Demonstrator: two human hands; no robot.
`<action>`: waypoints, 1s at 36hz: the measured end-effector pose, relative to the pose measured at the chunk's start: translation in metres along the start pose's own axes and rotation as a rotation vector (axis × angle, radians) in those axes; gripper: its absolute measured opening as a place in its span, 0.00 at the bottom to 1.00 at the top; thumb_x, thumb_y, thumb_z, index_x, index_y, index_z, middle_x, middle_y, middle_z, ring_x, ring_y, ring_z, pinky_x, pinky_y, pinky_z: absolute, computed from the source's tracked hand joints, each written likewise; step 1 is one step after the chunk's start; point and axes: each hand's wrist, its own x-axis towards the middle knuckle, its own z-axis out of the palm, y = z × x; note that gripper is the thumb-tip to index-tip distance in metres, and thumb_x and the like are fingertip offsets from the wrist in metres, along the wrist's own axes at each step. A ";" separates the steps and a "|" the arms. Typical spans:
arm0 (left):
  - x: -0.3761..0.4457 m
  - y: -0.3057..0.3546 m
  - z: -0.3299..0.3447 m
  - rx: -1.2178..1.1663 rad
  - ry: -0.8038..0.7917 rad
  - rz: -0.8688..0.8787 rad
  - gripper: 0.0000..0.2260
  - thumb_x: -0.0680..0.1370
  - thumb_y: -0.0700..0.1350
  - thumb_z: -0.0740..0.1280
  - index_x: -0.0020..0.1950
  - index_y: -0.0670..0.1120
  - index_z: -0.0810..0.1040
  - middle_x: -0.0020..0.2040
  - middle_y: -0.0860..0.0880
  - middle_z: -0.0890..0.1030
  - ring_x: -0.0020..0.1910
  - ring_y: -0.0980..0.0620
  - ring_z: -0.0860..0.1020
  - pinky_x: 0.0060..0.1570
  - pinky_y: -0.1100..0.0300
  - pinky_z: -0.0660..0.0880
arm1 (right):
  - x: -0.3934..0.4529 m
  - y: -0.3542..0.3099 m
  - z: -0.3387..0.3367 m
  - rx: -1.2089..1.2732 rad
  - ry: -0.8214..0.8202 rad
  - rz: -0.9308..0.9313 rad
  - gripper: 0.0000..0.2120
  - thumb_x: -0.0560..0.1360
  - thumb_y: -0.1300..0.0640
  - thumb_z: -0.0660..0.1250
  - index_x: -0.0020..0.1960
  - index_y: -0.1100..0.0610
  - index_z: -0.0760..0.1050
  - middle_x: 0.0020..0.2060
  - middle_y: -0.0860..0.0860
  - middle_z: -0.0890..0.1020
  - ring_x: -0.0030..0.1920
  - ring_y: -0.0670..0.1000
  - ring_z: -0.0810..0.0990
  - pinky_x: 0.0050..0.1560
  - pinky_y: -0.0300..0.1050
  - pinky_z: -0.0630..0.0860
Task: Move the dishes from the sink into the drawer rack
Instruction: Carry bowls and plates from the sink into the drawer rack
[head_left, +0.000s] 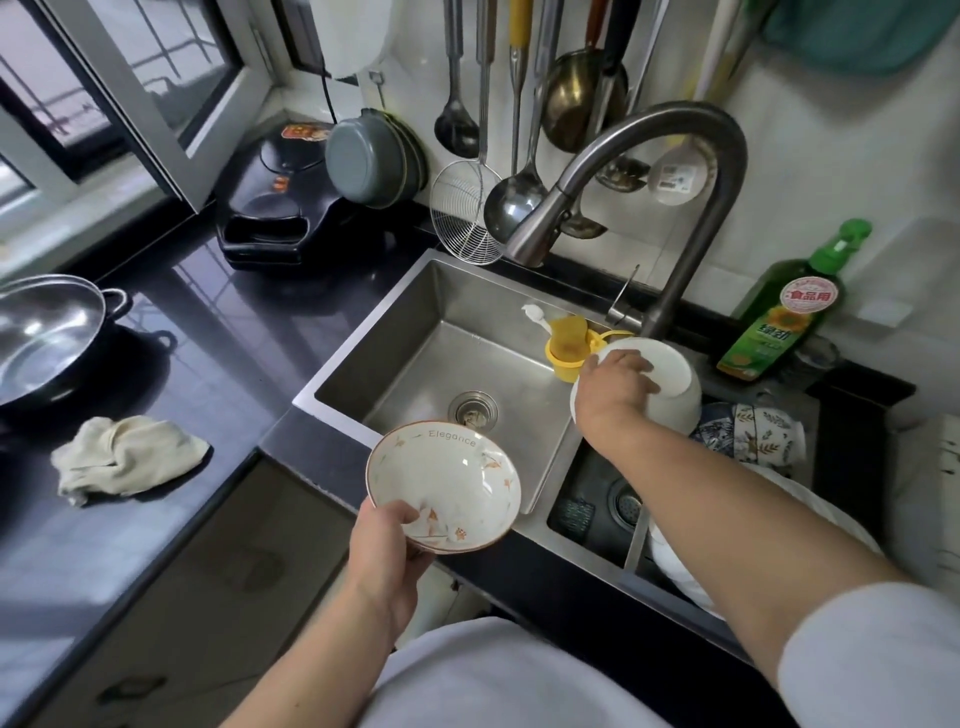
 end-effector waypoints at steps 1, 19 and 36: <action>0.000 0.000 0.000 -0.004 0.004 -0.001 0.20 0.77 0.35 0.58 0.64 0.51 0.75 0.59 0.42 0.81 0.54 0.40 0.80 0.57 0.45 0.79 | 0.001 0.000 0.000 -0.008 -0.002 -0.002 0.37 0.80 0.58 0.65 0.83 0.58 0.49 0.74 0.73 0.62 0.70 0.73 0.69 0.58 0.63 0.80; 0.005 0.003 0.013 -0.002 -0.060 0.006 0.24 0.76 0.35 0.58 0.69 0.51 0.73 0.62 0.43 0.80 0.58 0.40 0.80 0.48 0.49 0.81 | -0.003 0.023 0.003 0.289 0.220 0.118 0.34 0.74 0.54 0.71 0.77 0.58 0.62 0.65 0.59 0.71 0.63 0.59 0.70 0.57 0.56 0.78; 0.012 0.003 0.034 0.003 -0.138 -0.034 0.24 0.77 0.34 0.58 0.72 0.48 0.72 0.63 0.42 0.79 0.60 0.38 0.79 0.51 0.45 0.82 | -0.049 0.081 0.006 0.392 0.519 0.014 0.33 0.68 0.56 0.76 0.70 0.63 0.71 0.55 0.64 0.74 0.54 0.64 0.72 0.52 0.57 0.75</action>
